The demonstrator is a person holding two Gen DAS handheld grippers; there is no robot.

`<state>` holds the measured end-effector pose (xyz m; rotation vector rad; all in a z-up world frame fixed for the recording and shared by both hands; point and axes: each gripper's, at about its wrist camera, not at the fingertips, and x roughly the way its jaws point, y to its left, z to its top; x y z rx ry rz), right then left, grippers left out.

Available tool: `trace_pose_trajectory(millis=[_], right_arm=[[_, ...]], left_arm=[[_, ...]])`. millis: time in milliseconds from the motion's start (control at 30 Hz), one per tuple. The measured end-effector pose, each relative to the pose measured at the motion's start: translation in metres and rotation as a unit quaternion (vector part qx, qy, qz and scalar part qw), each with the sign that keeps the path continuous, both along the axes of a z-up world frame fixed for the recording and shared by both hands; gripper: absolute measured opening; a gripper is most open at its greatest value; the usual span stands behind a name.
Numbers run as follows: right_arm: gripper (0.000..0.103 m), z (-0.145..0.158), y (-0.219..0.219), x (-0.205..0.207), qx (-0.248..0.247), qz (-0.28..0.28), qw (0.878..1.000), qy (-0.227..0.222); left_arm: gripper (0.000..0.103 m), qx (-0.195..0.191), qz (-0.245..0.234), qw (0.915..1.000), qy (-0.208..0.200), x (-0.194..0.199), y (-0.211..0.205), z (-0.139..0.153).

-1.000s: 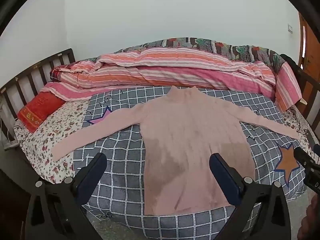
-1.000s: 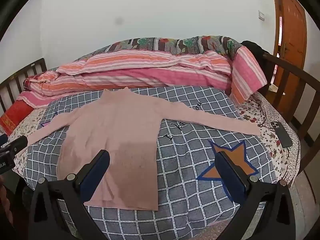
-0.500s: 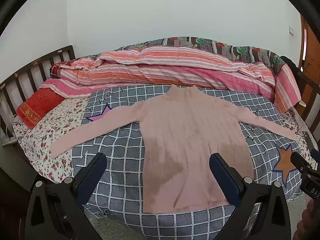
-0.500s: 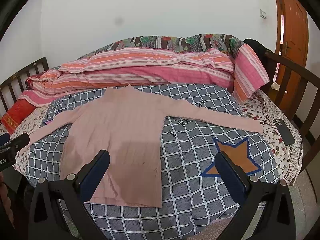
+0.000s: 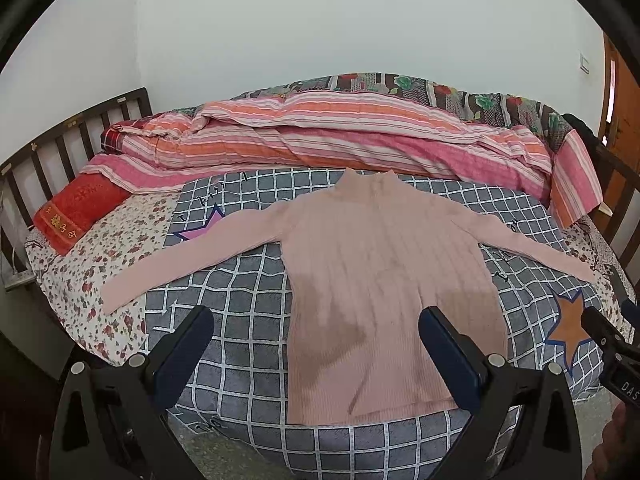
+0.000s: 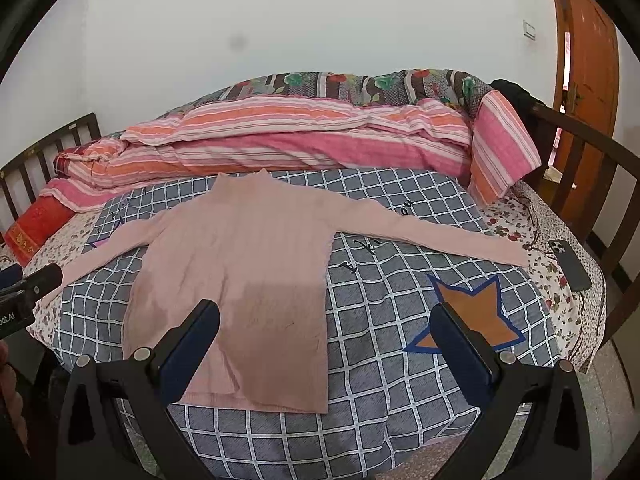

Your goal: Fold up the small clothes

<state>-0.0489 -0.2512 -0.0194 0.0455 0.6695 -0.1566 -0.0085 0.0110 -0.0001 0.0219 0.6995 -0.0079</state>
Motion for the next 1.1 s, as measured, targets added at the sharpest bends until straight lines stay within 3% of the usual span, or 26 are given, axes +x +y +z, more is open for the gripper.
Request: trace_pose_trajectory(millis=[1100], right_arm=[[0.103, 0.0085, -0.0032, 0.0, -0.001, -0.003, 1.0, -0.003]], left_arm=[[0.103, -0.006, 0.004, 1.0, 0.002, -0.0036, 0.0101, -0.0043]])
